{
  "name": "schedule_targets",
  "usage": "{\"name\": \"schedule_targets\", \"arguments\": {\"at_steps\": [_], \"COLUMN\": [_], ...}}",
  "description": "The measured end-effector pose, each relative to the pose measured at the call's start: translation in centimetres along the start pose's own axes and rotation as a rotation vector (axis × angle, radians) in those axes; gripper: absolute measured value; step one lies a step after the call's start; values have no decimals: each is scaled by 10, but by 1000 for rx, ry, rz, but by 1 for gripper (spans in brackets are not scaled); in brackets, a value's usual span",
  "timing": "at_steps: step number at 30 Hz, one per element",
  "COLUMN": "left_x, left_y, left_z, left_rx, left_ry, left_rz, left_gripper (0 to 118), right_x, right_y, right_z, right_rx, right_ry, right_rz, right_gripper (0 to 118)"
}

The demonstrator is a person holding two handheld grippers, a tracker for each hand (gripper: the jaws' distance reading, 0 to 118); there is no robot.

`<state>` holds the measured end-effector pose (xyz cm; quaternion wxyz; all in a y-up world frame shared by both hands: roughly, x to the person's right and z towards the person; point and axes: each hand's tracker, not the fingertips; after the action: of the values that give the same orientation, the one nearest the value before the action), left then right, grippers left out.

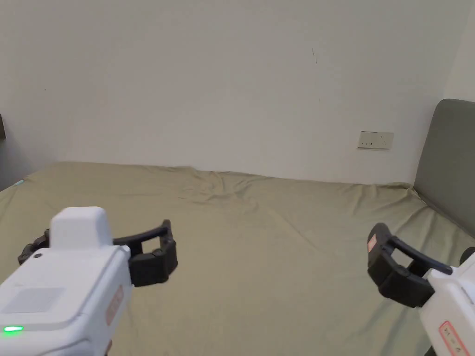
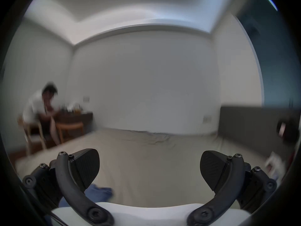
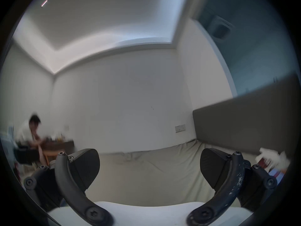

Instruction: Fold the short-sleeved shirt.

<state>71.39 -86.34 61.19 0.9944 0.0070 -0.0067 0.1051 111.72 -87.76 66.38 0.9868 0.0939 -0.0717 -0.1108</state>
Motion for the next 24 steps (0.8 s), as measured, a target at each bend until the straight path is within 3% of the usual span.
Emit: {"name": "schedule_targets", "arguments": {"at_steps": [3, 6, 8, 11, 15, 16, 17, 21, 24], "left_x": [-13, -14, -10, -6, 29, 30, 30, 26, 24], "left_y": [-3, -3, -3, -5, -10, -9, -6, 1, 2], "left_z": [-1, -5, -8, -9, 3, 3, 6, 12, 10], "left_rx": [11, -66, -82, -30, 32, 26, 23, 25, 38], "left_ry": [-4, 17, 26, 56, 159, 157, 139, 78, 130], "left_rz": [89, -43, -135, -228, -354, -358, -348, -237, -187], "left_gripper": [118, 118, 118, 118, 118, 118, 118, 118, 118], "right_x": [3, 3, 6, 12, 20, -10, -17, -17, -24], "right_y": [0, -4, -7, -7, -7, 0, 2, 6, 6], "right_z": [-2, -6, -8, -12, -17, 2, 7, 11, 13], "right_rx": [-32, -92, -85, -84, -87, -89, -85, -65, -71], "right_ry": [-76, -106, -90, -56, -50, -54, -55, -65, -92], "right_rz": [170, 281, 260, 167, 185, 189, 188, 163, 265], "right_gripper": [118, 118, 118, 118, 118, 118, 118, 118, 118]}}
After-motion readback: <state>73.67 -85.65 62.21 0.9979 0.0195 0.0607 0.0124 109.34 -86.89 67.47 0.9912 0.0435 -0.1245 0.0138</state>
